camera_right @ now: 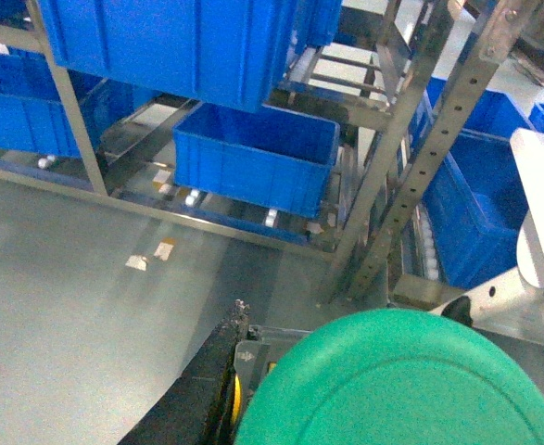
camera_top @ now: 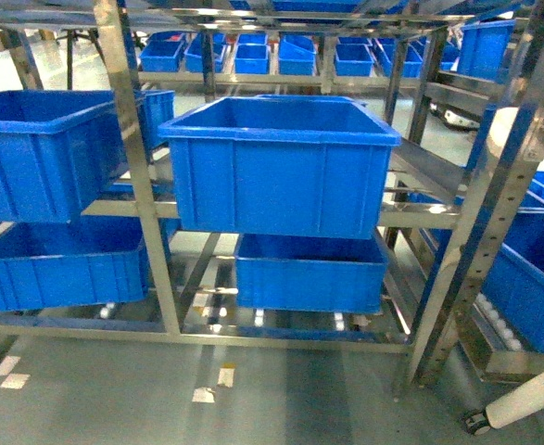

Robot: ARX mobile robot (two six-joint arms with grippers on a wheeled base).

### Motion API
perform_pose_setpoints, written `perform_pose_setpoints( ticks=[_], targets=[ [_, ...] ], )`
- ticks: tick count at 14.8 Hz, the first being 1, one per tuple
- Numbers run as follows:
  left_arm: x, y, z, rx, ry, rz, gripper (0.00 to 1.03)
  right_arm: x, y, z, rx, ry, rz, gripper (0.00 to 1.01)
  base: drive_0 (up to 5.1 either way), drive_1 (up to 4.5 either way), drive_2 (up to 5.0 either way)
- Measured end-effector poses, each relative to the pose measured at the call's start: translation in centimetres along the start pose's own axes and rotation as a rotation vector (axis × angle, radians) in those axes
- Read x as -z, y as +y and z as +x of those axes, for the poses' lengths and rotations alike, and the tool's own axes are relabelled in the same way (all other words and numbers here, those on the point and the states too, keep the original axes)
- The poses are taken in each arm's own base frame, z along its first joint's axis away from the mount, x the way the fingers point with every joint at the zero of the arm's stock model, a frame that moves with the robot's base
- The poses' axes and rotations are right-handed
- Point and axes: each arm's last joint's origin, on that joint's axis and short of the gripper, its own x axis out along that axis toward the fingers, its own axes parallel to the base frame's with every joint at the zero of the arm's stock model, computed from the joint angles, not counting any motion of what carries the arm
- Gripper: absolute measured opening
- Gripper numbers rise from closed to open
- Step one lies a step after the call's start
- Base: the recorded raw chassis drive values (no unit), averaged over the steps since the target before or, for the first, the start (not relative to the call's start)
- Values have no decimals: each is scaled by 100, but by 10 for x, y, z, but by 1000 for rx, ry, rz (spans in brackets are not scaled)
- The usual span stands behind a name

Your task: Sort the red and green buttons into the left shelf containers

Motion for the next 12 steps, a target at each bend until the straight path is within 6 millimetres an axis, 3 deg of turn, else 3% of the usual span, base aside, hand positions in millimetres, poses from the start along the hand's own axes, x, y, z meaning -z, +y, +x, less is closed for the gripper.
perform_pose_setpoints(
  ticks=[12],
  targets=[
    [0,0,0,0,-1,-1,29,0,0,0,0,0,0,35,-497,249,249]
  ],
)
